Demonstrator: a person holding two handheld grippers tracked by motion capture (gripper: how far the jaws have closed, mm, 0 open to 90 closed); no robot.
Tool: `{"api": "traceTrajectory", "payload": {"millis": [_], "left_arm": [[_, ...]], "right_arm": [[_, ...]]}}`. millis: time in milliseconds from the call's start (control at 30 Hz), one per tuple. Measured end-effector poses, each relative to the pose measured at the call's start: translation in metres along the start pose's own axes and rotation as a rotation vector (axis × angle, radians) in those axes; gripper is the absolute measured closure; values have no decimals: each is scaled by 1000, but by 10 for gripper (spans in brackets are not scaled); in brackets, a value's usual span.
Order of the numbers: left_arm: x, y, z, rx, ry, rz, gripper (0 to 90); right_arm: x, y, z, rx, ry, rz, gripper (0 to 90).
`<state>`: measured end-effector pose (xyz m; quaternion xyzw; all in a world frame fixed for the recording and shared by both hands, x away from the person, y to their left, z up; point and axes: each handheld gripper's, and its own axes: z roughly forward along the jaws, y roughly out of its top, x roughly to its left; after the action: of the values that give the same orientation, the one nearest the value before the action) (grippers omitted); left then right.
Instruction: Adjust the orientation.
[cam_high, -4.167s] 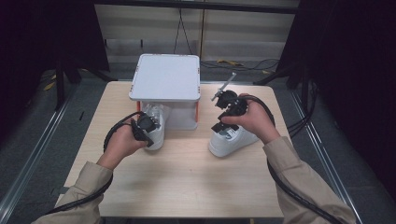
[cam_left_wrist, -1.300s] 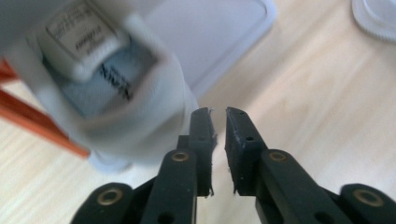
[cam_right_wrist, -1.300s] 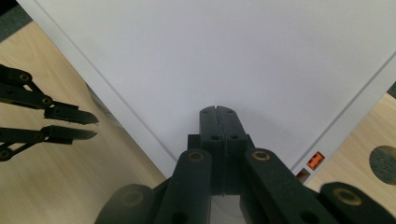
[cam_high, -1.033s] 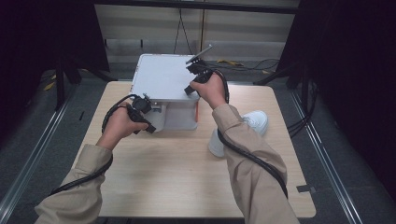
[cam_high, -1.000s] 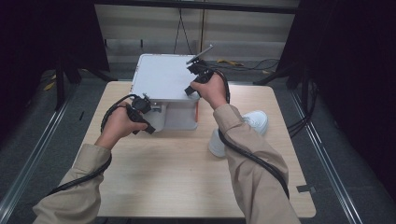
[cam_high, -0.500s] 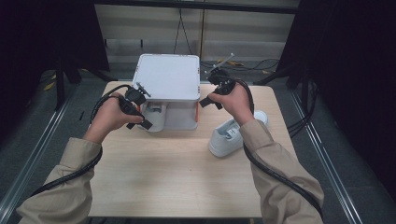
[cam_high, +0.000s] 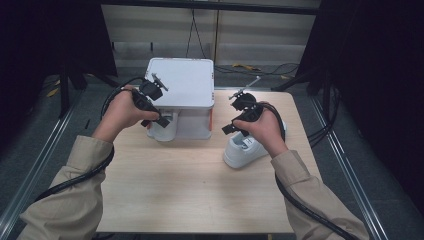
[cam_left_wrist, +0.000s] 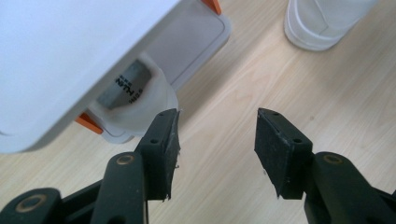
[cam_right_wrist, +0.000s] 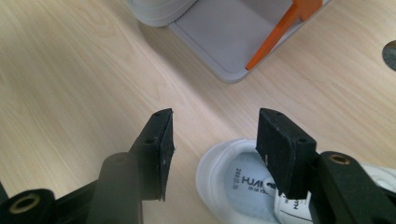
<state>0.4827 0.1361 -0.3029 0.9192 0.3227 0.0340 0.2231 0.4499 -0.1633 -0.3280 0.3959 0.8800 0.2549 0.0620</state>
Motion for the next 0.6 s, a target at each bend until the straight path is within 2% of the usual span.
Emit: {"api": "traceTrajectory", "payload": {"millis": [133, 233, 267, 300, 467, 600], "left_arm": [[7, 11, -3, -42, 17, -21, 558], [11, 16, -3, -44, 12, -28, 606], [16, 21, -3, -65, 15, -30, 635], [16, 21, -3, -65, 15, -30, 651], [28, 31, 1, -127, 38, -73, 704], [37, 36, 10, -129, 71, -99, 767]], "right_arm": [[0, -14, 6, 18, 8, -4, 449], [-1, -21, 7, 20, 14, 1, 446], [-1, -24, 8, 24, 16, 3, 447], [-1, -24, 8, 24, 16, 3, 447], [-3, -34, 9, 28, 14, 6, 445], [-4, -41, 15, 47, 19, 13, 445]]}}
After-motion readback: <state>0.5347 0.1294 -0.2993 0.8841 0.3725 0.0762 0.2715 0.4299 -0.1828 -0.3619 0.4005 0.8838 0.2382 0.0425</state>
